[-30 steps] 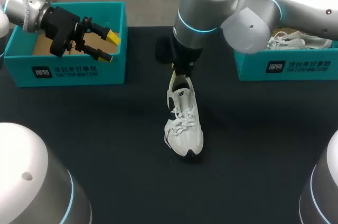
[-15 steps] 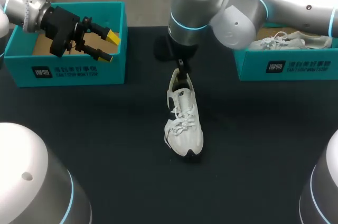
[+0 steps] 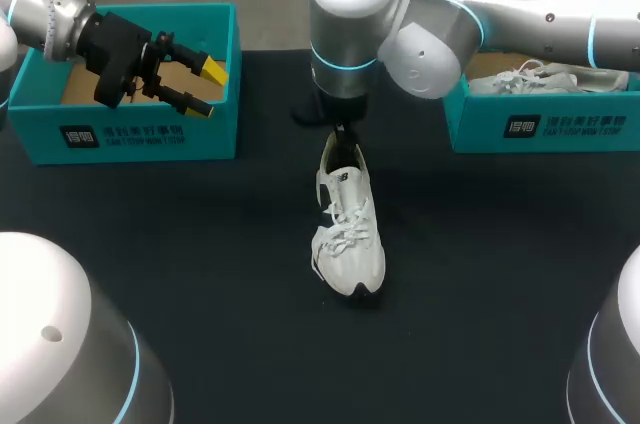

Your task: Take the shoe out of the shoebox, open the shoe tongue, remove and reinsert the insole, then place the shoe into the shoebox

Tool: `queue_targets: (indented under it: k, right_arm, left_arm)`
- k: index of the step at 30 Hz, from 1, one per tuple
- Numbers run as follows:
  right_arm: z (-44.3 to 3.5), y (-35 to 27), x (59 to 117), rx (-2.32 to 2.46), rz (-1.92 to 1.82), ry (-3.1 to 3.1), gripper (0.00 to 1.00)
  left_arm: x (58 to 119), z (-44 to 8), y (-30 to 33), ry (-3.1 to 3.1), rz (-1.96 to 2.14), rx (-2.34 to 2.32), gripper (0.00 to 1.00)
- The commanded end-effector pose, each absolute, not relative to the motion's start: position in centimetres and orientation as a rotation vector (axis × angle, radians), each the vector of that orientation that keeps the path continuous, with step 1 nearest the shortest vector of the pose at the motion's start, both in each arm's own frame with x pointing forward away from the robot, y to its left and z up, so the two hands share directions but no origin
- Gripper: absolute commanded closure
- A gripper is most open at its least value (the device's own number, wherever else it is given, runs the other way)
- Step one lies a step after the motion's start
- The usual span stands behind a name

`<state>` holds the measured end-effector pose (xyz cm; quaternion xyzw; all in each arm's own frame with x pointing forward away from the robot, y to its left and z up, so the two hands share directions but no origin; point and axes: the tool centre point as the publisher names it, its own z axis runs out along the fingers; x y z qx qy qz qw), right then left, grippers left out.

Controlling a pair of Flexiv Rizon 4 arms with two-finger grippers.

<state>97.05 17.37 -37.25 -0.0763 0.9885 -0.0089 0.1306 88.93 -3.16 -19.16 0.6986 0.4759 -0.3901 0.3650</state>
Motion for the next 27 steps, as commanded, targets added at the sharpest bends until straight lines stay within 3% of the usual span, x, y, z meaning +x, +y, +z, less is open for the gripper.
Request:
queue_targets:
  k: [1,5,10,13,14,15,21,27]
  right_arm:
    - [-37.7,17.9,97.6,-0.182,-0.066,2.890,0.27]
    - [-38.3,17.8,97.5,-0.170,-0.076,2.909,0.51]
    - [-39.0,17.5,97.0,-0.150,-0.083,2.935,0.60]
    - [-39.5,17.3,96.7,-0.133,-0.089,2.949,0.74]
    - [-39.6,17.2,96.6,-0.125,-0.098,2.954,0.96]
    - [-39.6,17.1,96.5,-0.122,-0.102,2.956,1.00]
    - [-38.4,17.1,95.9,-0.119,-0.125,2.963,1.00]
    - [-34.1,16.9,95.3,-0.110,-0.171,2.956,1.00]
  left_arm:
    - [89.0,-19.2,-3.1,1.223,-1.003,1.801,0.00]
    - [89.0,-19.2,-3.1,1.223,-1.003,1.801,0.00]
    - [89.0,-19.2,-3.1,1.223,-1.003,1.801,0.00]
    - [89.0,-19.2,-3.1,1.223,-1.003,1.801,0.00]
    - [89.0,-19.2,-3.1,1.223,-1.003,1.801,0.00]
    - [89.0,-19.2,-3.1,1.223,-1.003,1.801,0.00]
    - [89.0,-19.2,-3.1,1.223,-1.003,1.801,0.00]
    - [89.0,-19.2,-3.1,1.223,-1.003,1.801,0.00]
